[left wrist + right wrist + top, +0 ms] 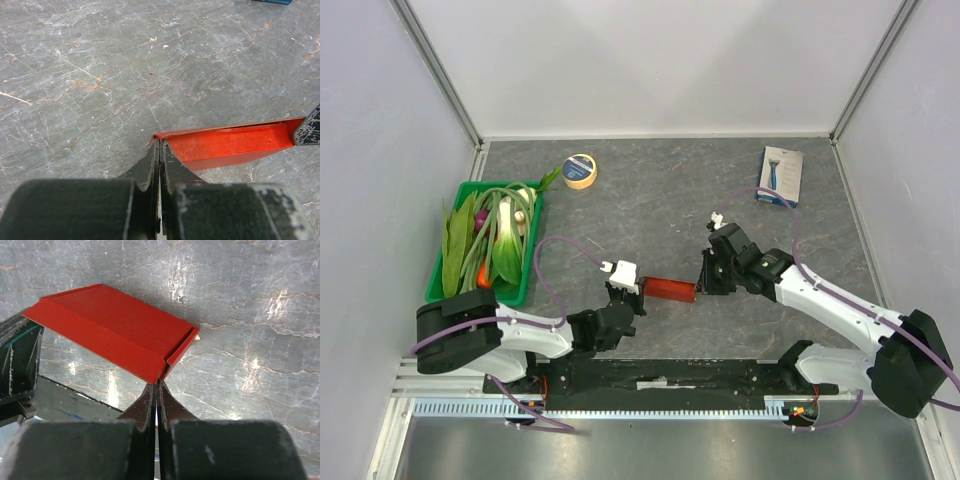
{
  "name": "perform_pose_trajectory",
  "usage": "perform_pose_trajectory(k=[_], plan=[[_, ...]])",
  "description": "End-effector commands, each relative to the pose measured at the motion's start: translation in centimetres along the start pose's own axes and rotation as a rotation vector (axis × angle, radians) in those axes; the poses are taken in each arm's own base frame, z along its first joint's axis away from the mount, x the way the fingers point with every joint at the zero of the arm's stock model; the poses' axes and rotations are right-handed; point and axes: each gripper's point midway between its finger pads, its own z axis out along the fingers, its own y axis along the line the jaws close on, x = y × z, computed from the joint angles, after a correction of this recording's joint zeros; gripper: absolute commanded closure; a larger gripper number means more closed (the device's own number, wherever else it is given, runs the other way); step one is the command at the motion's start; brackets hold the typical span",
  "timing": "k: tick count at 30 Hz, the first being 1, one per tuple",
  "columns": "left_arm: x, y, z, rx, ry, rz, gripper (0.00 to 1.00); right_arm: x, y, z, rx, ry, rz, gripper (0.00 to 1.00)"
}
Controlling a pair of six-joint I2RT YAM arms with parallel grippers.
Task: Fold the paper box
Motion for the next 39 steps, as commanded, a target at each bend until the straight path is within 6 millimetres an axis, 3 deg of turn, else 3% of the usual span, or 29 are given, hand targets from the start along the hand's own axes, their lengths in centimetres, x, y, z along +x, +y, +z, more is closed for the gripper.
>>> perform_pose_trajectory(k=[1, 7, 9, 10, 14, 17, 22, 30, 34, 39], plan=[[6.3, 3.1, -1.5, -0.042, 0.185, 0.171, 0.98, 0.3, -1.9, 0.0, 0.046, -0.023, -0.136, 1.00], [7.0, 3.5, -1.7, -0.048, 0.195, 0.173, 0.98, 1.8, -3.3, 1.6, 0.048, -0.019, -0.269, 1.00], [7.4, 4.0, -1.9, -0.058, 0.200, 0.164, 0.98, 1.2, -3.2, 2.0, 0.038, -0.089, -0.291, 1.00], [7.4, 4.0, -1.9, -0.057, 0.198, 0.158, 0.98, 2.5, -3.9, 2.7, 0.043, -0.073, -0.302, 1.00], [7.4, 3.8, -1.8, -0.052, 0.200, 0.164, 0.98, 3.1, -3.4, 3.7, -0.008, -0.155, -0.285, 1.00], [7.6, 3.7, -1.8, -0.056, 0.202, 0.175, 0.98, 3.3, -3.4, 3.4, -0.016, -0.168, -0.284, 1.00], [7.9, 4.0, -1.9, -0.076, 0.202, 0.176, 0.98, 1.3, -1.5, 1.7, -0.026, -0.194, -0.267, 1.00], [7.9, 4.1, -2.0, -0.099, 0.203, 0.189, 0.98, 0.2, 0.2, 0.6, -0.066, -0.217, -0.235, 0.75], [7.9, 4.2, -2.0, -0.107, 0.201, 0.194, 0.98, -0.4, 0.9, -1.0, -0.092, -0.244, -0.227, 0.64], [7.9, 4.1, -2.0, -0.109, 0.200, 0.197, 0.98, -1.0, 2.0, -3.0, -0.133, -0.261, -0.188, 0.41]])
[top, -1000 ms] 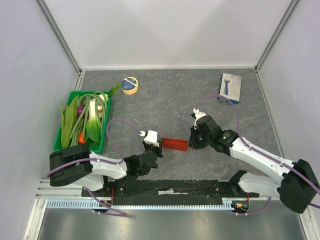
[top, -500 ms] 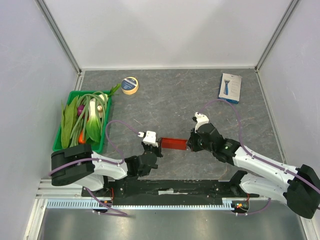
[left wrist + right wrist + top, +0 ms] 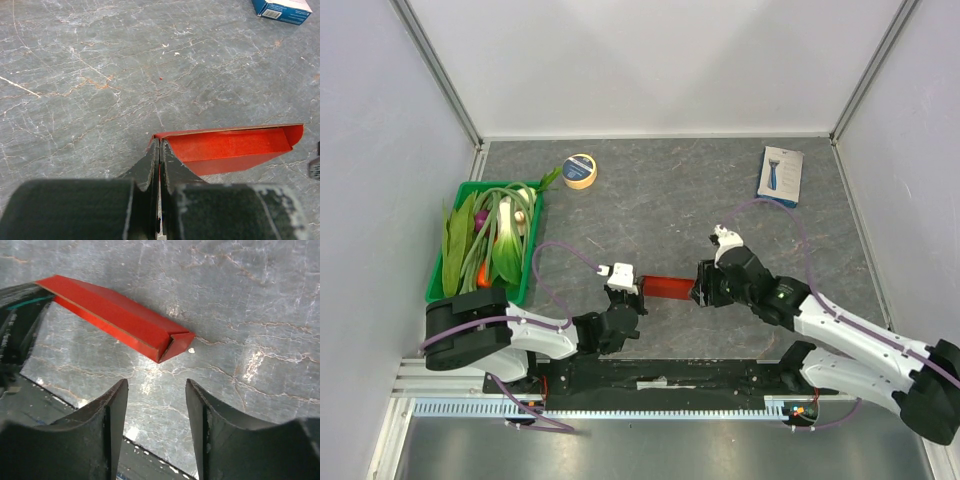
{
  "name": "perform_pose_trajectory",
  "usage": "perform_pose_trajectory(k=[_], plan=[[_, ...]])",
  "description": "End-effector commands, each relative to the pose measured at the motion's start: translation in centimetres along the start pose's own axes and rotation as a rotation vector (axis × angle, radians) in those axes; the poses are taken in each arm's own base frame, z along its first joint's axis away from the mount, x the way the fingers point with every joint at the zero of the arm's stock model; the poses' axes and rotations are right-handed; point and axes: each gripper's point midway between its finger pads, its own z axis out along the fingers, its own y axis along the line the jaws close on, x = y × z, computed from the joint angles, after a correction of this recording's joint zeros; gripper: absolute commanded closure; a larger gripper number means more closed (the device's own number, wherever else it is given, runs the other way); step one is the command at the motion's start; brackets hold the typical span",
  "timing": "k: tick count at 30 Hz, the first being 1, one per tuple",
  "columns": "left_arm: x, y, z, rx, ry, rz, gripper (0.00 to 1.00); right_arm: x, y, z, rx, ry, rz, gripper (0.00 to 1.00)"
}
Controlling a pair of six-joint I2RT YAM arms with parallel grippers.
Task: Fold the paper box
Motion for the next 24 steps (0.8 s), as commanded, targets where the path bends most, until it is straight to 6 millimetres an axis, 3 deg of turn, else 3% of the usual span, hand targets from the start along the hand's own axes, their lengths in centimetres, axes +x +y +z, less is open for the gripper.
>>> perform_pose_trajectory(k=[1, 2, 4, 5, 8, 13, 16, 17, 20, 24], plan=[[7.2, 4.2, -2.1, -0.035, 0.222, 0.255, 0.98, -2.7, 2.0, -2.5, -0.052, -0.054, 0.079, 0.37], [7.2, 4.3, -2.1, -0.038, 0.222, 0.257, 0.98, -3.1, 1.6, -2.7, -0.040, -0.057, 0.119, 0.26], [7.2, 4.3, -2.1, -0.037, 0.222, 0.259, 0.98, -3.6, 1.6, -3.0, -0.038, -0.048, 0.259, 0.16], [7.1, 4.2, -2.1, -0.038, 0.220, 0.258, 0.98, -4.2, 1.2, -3.1, -0.032, -0.059, 0.331, 0.03], [7.2, 4.1, -2.1, -0.038, 0.222, 0.264, 0.98, -5.3, 1.0, -3.0, -0.043, -0.063, 0.570, 0.02], [7.1, 4.1, -2.1, -0.040, 0.217, 0.271, 0.98, -7.2, 1.2, -2.0, -0.138, -0.092, 0.757, 0.02], [7.0, 4.1, -2.2, -0.040, 0.214, 0.271, 0.98, -6.9, 2.0, -0.6, -0.226, -0.048, 0.855, 0.03], [7.0, 4.1, -2.2, -0.040, 0.214, 0.271, 0.98, -5.4, 2.2, 0.0, -0.247, 0.002, 0.884, 0.03], [6.9, 4.0, -2.2, -0.042, 0.210, 0.272, 0.98, -4.5, 2.0, 0.9, -0.262, 0.029, 0.966, 0.05], [7.0, 4.0, -2.2, -0.040, 0.211, 0.272, 0.98, -4.8, 2.0, 1.2, -0.279, 0.012, 0.982, 0.07]])
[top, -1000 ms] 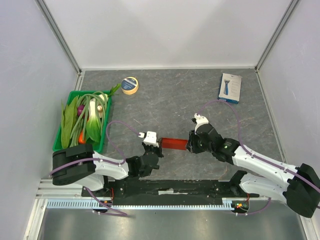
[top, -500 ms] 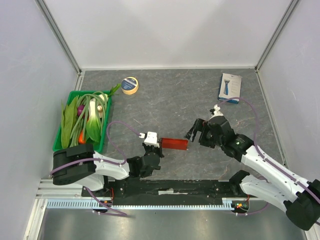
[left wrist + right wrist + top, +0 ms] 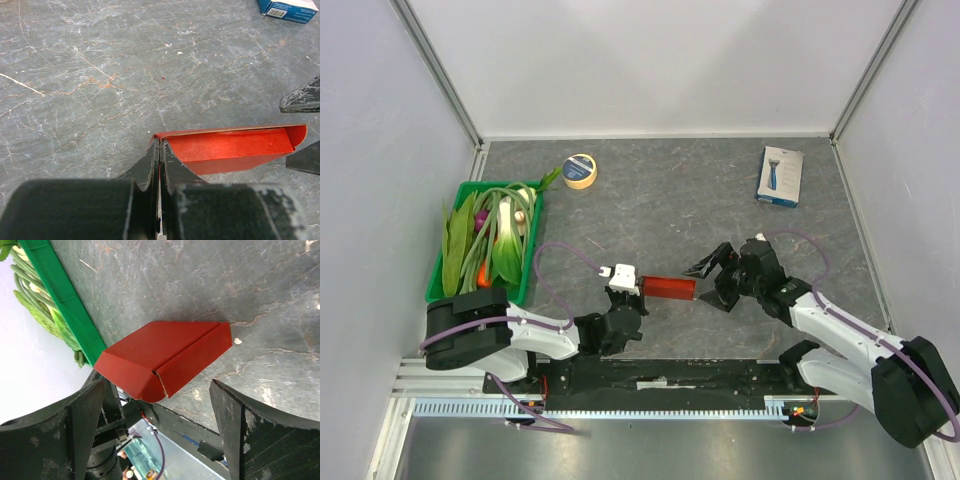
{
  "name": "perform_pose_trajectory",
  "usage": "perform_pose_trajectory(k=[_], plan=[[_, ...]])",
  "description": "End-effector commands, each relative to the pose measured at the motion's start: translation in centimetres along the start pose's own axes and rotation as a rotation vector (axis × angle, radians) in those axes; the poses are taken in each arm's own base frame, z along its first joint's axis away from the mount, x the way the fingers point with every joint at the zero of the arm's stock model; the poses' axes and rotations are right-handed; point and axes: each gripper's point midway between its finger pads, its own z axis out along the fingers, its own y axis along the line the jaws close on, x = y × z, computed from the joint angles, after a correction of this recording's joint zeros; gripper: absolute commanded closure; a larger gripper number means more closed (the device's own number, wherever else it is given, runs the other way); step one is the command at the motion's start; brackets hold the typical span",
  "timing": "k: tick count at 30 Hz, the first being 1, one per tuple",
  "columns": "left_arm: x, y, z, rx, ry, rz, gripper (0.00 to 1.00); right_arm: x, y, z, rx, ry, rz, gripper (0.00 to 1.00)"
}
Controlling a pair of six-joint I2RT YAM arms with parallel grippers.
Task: Fold the paper box
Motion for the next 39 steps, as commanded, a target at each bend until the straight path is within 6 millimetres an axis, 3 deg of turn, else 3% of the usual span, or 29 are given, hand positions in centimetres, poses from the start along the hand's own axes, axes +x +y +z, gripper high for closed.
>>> perform_pose_trajectory(k=[1, 5, 17, 30, 39], plan=[[7.1, 4.0, -1.9, -0.018, 0.210, 0.265, 0.98, -0.1, 3.6, -0.2, -0.147, 0.018, 0.076, 0.09], [7.0, 3.9, -1.9, -0.018, 0.208, 0.269, 0.98, 0.4, 2.1, 0.4, -0.147, 0.039, 0.149, 0.15], [6.9, 3.7, -1.9, -0.015, 0.203, 0.273, 0.98, 0.9, 1.4, 0.8, -0.172, 0.059, 0.207, 0.24], [6.9, 3.5, -1.9, -0.013, 0.202, 0.284, 0.98, 1.4, 0.1, 1.6, -0.174, 0.075, 0.233, 0.44], [7.0, 3.4, -2.0, -0.007, 0.202, 0.274, 0.98, 1.2, -2.8, 2.1, -0.147, 0.030, 0.265, 0.62]])
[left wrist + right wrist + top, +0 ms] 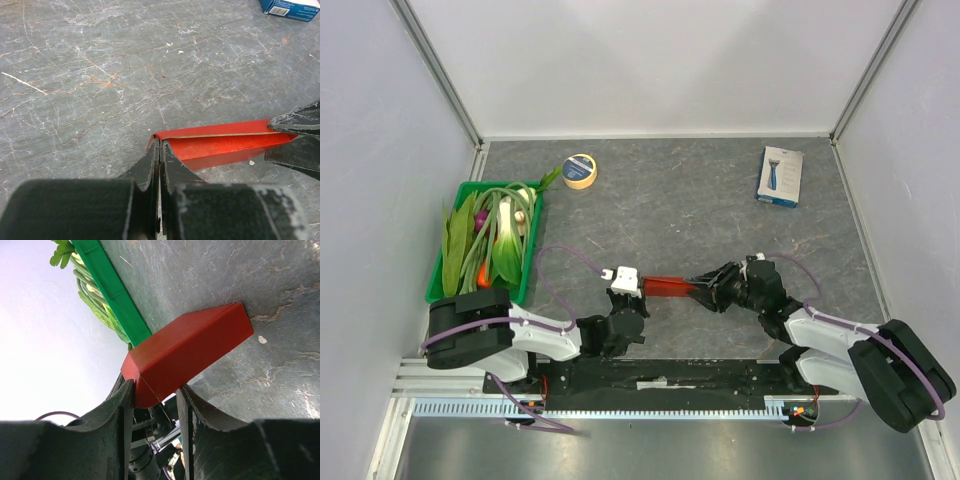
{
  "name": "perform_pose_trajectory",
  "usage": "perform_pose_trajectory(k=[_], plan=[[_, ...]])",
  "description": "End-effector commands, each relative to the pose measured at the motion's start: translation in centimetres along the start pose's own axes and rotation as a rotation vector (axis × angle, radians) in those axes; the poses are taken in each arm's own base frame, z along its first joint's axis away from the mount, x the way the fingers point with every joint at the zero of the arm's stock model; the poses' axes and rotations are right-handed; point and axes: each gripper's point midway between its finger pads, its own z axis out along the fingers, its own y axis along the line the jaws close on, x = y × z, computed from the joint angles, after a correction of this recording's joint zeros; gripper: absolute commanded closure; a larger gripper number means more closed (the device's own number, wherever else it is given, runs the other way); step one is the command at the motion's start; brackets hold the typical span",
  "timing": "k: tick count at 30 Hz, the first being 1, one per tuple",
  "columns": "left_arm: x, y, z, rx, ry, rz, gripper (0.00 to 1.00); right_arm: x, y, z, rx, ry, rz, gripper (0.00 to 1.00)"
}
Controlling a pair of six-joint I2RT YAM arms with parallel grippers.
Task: Fold the paper box
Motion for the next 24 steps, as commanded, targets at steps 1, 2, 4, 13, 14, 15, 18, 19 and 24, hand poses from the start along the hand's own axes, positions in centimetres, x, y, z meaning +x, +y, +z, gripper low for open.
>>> perform_pose_trajectory(k=[1, 2, 4, 13, 14, 15, 18, 19, 24], plan=[[6.9, 3.4, -1.8, 0.016, 0.208, 0.257, 0.98, -0.9, -3.1, 0.1, 0.061, -0.047, 0.008, 0.63], [6.9, 3.4, -1.8, 0.016, 0.207, 0.252, 0.98, -1.0, -3.3, 0.2, 0.056, -0.053, 0.013, 0.64], [6.9, 3.4, -1.8, 0.018, 0.209, 0.253, 0.98, -1.2, -3.5, 0.2, 0.051, -0.059, 0.017, 0.64], [6.9, 3.0, -2.3, 0.062, 0.221, 0.247, 0.62, -1.8, -5.4, 0.6, 0.078, -0.087, 0.032, 0.75], [7.0, 2.8, -2.4, 0.073, 0.226, 0.245, 0.61, -1.9, -5.7, 0.6, 0.087, -0.088, 0.037, 0.75], [6.9, 2.8, -2.6, 0.082, 0.232, 0.240, 0.59, -2.0, -5.7, 0.6, 0.087, -0.093, 0.042, 0.75], [6.8, 2.4, -3.2, 0.118, 0.251, 0.215, 0.44, -2.3, -6.0, 0.7, 0.093, -0.109, 0.053, 0.76], [6.9, 2.3, -3.4, 0.135, 0.259, 0.212, 0.41, -2.4, -5.9, 0.8, 0.091, -0.115, 0.054, 0.76], [7.0, 1.2, -5.4, 0.254, 0.345, 0.160, 0.37, -2.7, -5.9, 1.1, 0.109, -0.126, 0.062, 0.76]])
